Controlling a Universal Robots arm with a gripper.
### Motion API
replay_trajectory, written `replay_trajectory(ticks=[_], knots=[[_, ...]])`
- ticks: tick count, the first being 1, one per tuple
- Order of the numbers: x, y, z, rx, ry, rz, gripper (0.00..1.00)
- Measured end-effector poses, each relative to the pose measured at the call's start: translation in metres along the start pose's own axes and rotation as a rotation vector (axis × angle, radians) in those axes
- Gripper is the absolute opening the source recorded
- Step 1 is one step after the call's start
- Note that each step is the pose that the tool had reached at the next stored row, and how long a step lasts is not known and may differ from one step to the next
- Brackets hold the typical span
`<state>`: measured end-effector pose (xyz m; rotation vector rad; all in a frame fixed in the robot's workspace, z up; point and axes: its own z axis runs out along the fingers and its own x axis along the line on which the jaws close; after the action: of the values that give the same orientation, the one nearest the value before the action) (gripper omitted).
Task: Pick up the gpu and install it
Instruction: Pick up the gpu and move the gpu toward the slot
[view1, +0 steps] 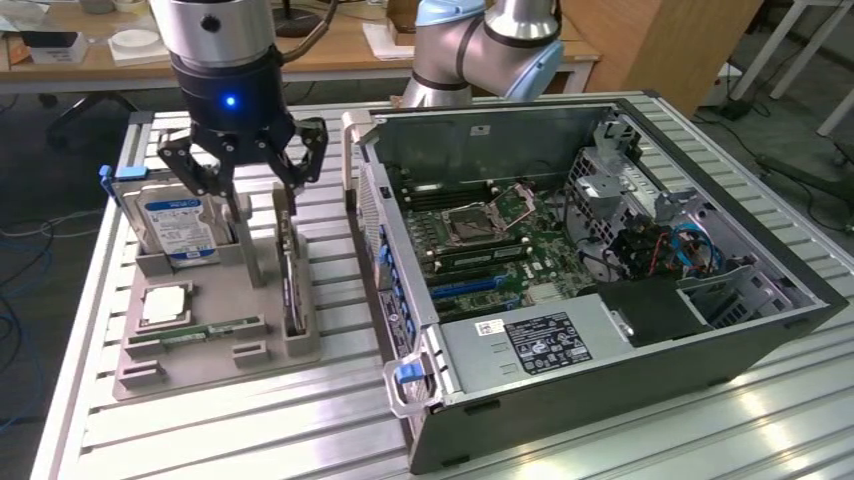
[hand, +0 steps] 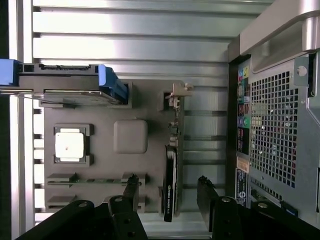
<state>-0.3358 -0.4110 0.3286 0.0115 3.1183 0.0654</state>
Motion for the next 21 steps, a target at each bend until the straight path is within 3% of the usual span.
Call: replay_trajectory(ticks=[16, 21], knots=[[-0.002, -0.0054, 0.0278, -0.0005, 0.0000, 0.000, 0.59], [-0.002, -0.0115, 0.0362, -0.0004, 0.0001, 0.000, 0.59]])
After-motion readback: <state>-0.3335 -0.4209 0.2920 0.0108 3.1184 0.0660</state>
